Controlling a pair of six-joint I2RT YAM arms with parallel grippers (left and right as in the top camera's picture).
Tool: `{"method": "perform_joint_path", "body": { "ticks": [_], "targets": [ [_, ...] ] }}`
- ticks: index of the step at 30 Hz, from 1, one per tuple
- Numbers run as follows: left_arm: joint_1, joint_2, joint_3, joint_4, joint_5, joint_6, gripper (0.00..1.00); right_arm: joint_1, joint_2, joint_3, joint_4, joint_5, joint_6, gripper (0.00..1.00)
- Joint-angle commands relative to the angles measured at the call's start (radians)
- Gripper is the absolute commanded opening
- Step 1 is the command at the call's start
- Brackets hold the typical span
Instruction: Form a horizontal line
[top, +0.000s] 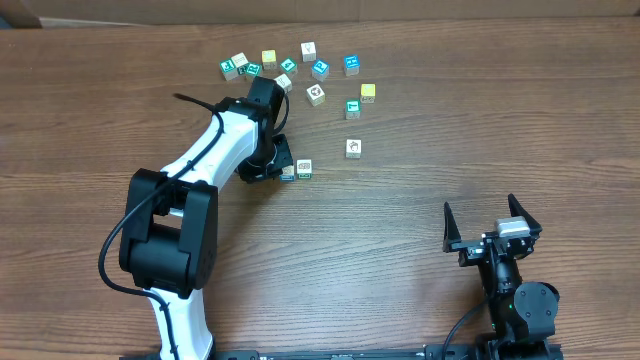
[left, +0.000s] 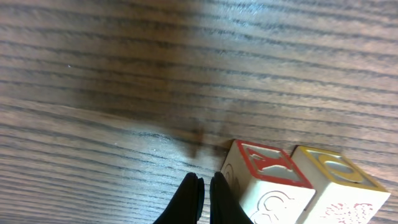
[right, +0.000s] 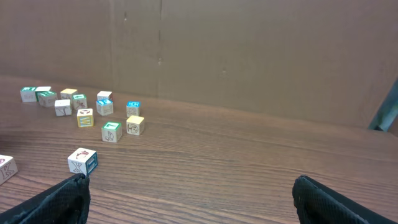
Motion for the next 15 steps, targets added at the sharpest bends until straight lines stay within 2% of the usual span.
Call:
{"method": "perform_joint_path", "body": {
  "ticks": [1,15],
  "targets": [
    [-0.008,0.005,-0.019,0.010,0.012,-0.030,0.04,-0.006,-0.010,-0.011,0.006,-0.005,-0.004,1.00],
    [-0.008,0.005,-0.019,0.044,0.019,-0.030,0.04,-0.006,-0.010,-0.011,0.006,-0.005,-0.004,1.00]
  ]
}}
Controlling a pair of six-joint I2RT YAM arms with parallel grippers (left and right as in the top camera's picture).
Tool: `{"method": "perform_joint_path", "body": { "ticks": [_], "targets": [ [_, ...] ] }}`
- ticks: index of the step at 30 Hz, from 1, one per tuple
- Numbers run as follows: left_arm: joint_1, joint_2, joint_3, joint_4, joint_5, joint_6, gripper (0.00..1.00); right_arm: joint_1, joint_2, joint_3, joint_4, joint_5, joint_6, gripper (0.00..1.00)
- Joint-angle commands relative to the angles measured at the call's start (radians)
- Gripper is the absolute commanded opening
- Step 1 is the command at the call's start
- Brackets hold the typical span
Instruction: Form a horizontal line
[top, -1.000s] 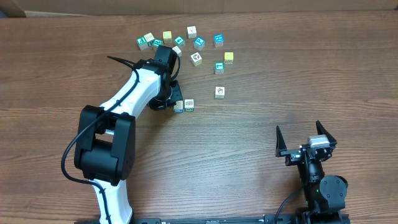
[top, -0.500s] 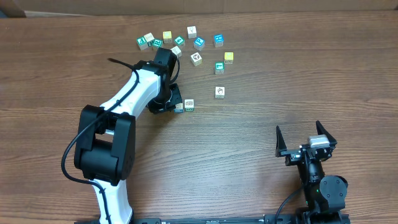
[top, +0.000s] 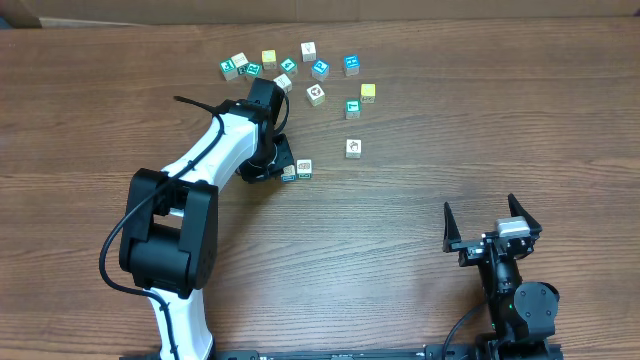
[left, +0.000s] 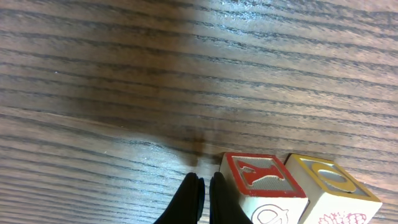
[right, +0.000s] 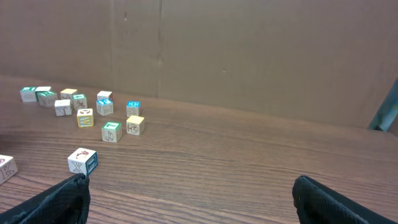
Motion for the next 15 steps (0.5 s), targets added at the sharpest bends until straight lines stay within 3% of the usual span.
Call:
{"method": "perform_joint_path", "body": {
  "ticks": [1,15],
  "targets": [
    [-0.008,0.005,-0.006,0.006,0.008,-0.013,0.04,-0.006,-0.010,-0.011,0.005,-0.005,-0.003,1.00],
    [-0.008,0.005,-0.006,0.042,0.008,-0.013,0.04,-0.006,-0.010,-0.011,0.005,-0.005,-0.003,1.00]
  ]
}}
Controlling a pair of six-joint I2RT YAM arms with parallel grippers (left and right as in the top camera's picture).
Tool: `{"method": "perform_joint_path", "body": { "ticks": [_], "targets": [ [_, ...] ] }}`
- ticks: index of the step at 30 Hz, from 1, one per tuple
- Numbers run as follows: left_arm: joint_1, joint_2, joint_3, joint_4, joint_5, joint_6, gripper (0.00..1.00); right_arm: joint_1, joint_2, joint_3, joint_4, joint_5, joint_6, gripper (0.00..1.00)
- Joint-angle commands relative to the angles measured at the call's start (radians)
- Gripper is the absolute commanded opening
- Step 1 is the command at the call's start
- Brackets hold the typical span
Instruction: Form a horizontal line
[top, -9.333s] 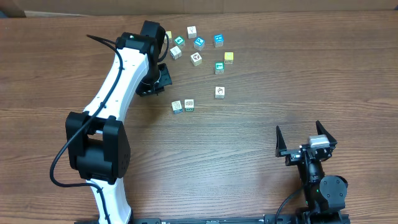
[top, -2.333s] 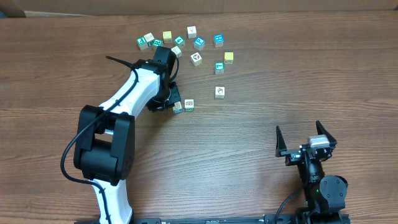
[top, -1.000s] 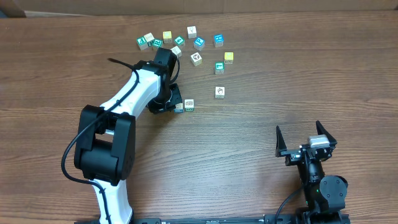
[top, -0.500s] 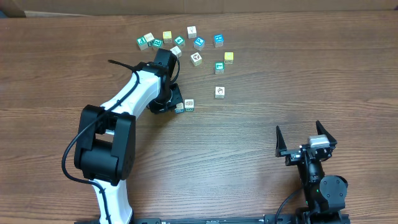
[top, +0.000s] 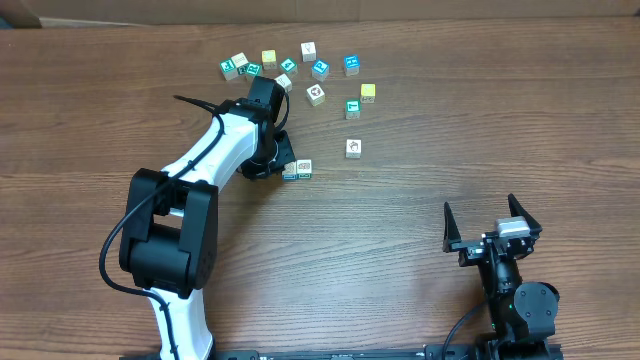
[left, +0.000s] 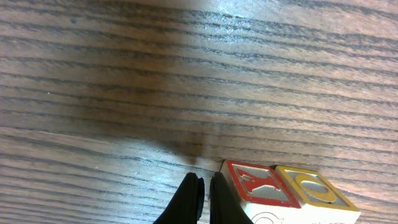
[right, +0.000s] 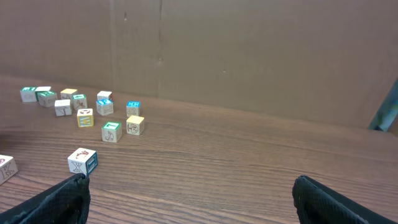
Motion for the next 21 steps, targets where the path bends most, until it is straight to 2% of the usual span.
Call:
{"method": "perform_joint_path", "body": {
  "ticks": [1,16,21],
  "targets": [
    [-0.008,0.005,-0.006,0.004,0.008,-0.013,0.04,-0.006,-0.010,-0.011,0.006,-0.005,-0.004,1.00],
    [0.000,0.005,-0.003,0.006,-0.003,0.019,0.04,-0.006,-0.010,-0.011,0.006,-0.005,-0.004,1.00],
    [0.055,0.000,0.057,-0.070,-0.004,0.026,0.04,-0.006,-0.010,-0.011,0.006,-0.005,-0.004,1.00]
  ]
}}
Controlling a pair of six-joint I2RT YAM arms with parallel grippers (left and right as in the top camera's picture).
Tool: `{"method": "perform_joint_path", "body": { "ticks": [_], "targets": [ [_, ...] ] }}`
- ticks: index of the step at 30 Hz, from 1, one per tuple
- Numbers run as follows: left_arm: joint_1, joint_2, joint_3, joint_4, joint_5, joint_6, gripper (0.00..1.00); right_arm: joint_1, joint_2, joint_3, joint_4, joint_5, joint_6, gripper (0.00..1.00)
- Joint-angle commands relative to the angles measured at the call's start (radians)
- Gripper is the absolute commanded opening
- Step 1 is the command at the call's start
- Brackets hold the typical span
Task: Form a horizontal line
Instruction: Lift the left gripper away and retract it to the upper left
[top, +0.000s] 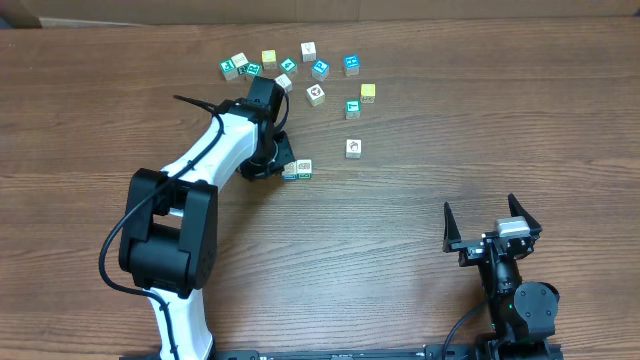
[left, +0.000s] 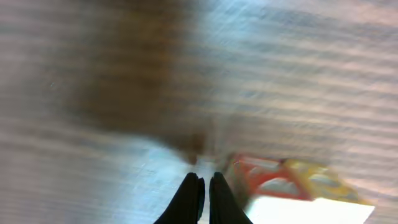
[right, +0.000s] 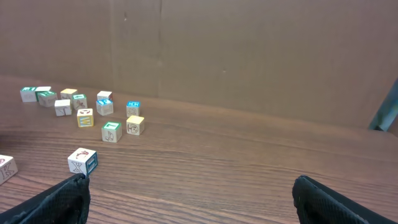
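Two touching blocks, one red-topped (left: 264, 178) and one yellow-topped (left: 318, 177), lie just right of my left gripper (left: 204, 182), which is shut with nothing between its fingers; this view is blurred. From overhead the pair (top: 297, 169) sits at the tip of the left gripper (top: 279, 163). A lone white block (top: 353, 147) lies to their right. Several more blocks (top: 316, 69) are scattered at the far side. My right gripper (top: 488, 215) stands open near the front right, also shown as the right gripper (right: 188, 182), holding nothing.
The left arm (top: 210, 150) stretches diagonally from the front left to the blocks. A brown wall (right: 249, 50) rises behind the table's far edge. Bare wooden table (top: 420, 260) lies between the pair and the right arm.
The left wrist view has gone blurred, and the two blocks sit slightly higher and larger in it. From overhead the arm and blocks look unchanged. The right arm has not moved.
The shut left gripper stood at the red-topped block's left side with the pair lying at a slant in the wrist view. Over the following moments the pair turned to lie level across that view, the gripper staying shut beside it. The right gripper stayed open and still.
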Motion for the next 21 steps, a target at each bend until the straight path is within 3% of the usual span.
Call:
{"method": "perform_joint_path", "body": {
  "ticks": [1,7,13,19,21],
  "targets": [
    [0.054,0.000,0.074,-0.050,-0.003,0.026,0.04,-0.006,-0.010,-0.011,0.006,-0.006,-0.003,1.00],
    [0.150,0.000,0.251,-0.201,-0.004,0.078,0.04,-0.006,-0.010,-0.011,0.006,-0.006,-0.003,1.00],
    [0.240,0.000,0.340,-0.248,-0.004,0.084,0.05,-0.006,-0.010,-0.011,0.006,-0.006,-0.004,1.00],
    [0.329,0.000,0.340,-0.248,-0.047,0.084,0.15,-0.006,-0.010,-0.011,0.006,-0.006,-0.003,1.00],
    [0.354,0.000,0.340,-0.248,-0.057,0.084,0.23,-0.006,-0.010,-0.011,0.006,-0.006,-0.004,1.00]
  ]
}}
